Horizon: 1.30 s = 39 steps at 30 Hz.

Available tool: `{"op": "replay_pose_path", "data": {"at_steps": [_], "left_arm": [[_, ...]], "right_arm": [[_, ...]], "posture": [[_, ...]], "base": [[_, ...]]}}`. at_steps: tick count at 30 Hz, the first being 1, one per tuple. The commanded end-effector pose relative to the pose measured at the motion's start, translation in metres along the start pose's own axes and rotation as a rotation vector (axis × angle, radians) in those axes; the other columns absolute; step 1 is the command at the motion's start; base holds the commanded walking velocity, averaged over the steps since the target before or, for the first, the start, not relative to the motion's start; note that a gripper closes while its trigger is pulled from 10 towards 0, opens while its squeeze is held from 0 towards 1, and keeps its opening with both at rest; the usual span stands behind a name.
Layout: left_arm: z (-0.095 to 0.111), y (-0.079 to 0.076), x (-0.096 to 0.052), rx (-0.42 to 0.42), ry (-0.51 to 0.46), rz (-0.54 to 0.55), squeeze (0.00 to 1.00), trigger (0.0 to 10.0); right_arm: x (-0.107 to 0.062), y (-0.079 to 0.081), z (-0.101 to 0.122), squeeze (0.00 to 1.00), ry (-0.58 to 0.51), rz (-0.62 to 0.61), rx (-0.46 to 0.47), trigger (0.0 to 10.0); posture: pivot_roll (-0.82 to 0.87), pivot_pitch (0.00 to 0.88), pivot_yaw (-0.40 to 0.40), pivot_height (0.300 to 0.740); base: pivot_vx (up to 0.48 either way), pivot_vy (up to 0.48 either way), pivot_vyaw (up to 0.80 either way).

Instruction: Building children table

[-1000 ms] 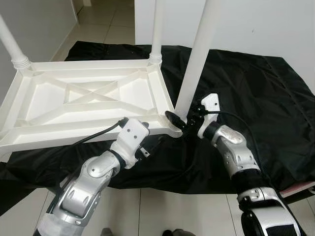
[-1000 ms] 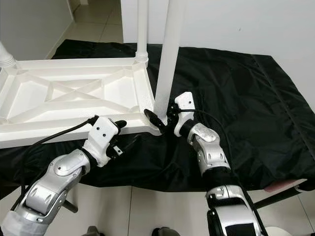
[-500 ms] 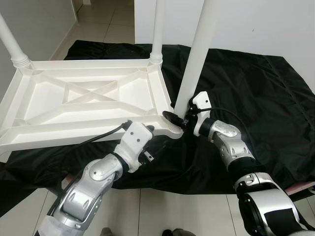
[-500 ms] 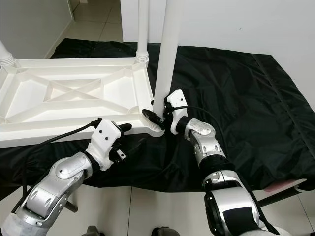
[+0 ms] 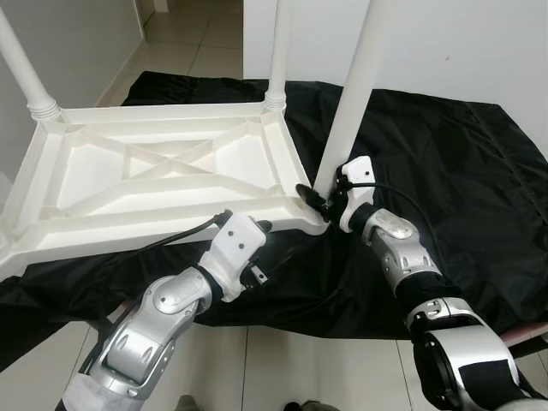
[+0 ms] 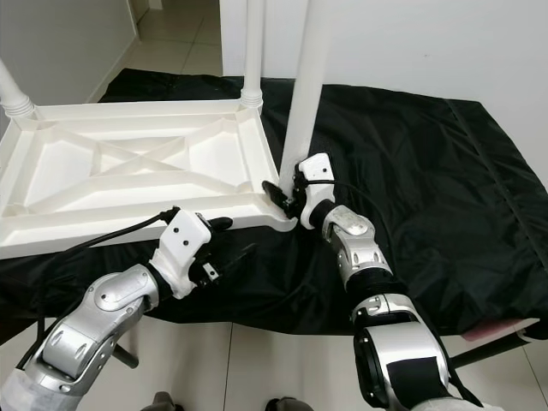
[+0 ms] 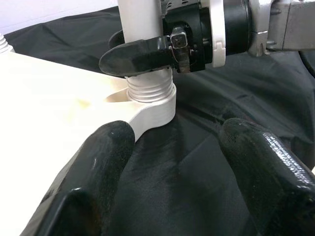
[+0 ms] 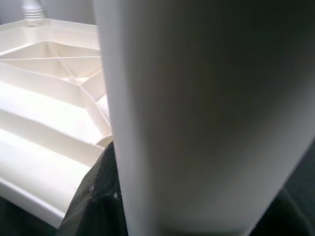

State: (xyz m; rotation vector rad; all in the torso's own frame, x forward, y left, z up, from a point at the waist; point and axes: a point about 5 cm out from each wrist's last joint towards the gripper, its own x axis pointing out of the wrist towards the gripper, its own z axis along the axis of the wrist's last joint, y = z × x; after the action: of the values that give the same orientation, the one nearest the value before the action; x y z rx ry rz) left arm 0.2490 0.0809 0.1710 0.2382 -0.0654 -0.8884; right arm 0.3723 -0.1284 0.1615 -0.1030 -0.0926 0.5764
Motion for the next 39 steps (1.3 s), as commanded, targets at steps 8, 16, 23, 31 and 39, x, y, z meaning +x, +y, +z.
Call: {"op": "replay_pose_path", "data": {"at_steps": [8,16,23,31,39], "left_arm": [[-0.003,-0.002,0.0,-0.004,0.002,-0.046,0.0,10.0],[-0.014,0.011,-0.002,0.052,0.038,0.035,0.0,10.0],[-0.014,0.018,-0.004,0.068,0.031,0.09,0.0,10.0],[-0.014,0.011,-0.005,0.065,0.016,0.036,0.0,10.0],[-0.015,0.01,-0.004,0.05,0.0,0.023,0.0,10.0]], "right_arm": [[-0.011,0.027,-0.016,0.0,0.04,-0.198,0.056,10.0],[-0.023,0.042,-0.023,0.0,0.047,-0.433,0.077,10.0],[-0.033,0.064,-0.019,0.0,0.034,-0.479,0.101,10.0],[-0.041,0.065,-0.012,1.0,-0.026,-0.484,0.12,10.0],[-0.042,0.066,-0.007,1.0,-0.052,-0.472,0.106,10.0]], "posture": [[-0.03,0.064,-0.049,0.74],[-0.04,0.061,-0.049,0.74],[-0.05,0.059,-0.048,0.74],[-0.05,0.051,-0.048,0.74],[-0.05,0.05,-0.049,0.74]], "base": [[0.0,0.0,0.0],[0.0,0.0,0.0],[0.0,0.0,0.0],[0.0,0.0,0.0],[0.0,0.0,0.0]]}}
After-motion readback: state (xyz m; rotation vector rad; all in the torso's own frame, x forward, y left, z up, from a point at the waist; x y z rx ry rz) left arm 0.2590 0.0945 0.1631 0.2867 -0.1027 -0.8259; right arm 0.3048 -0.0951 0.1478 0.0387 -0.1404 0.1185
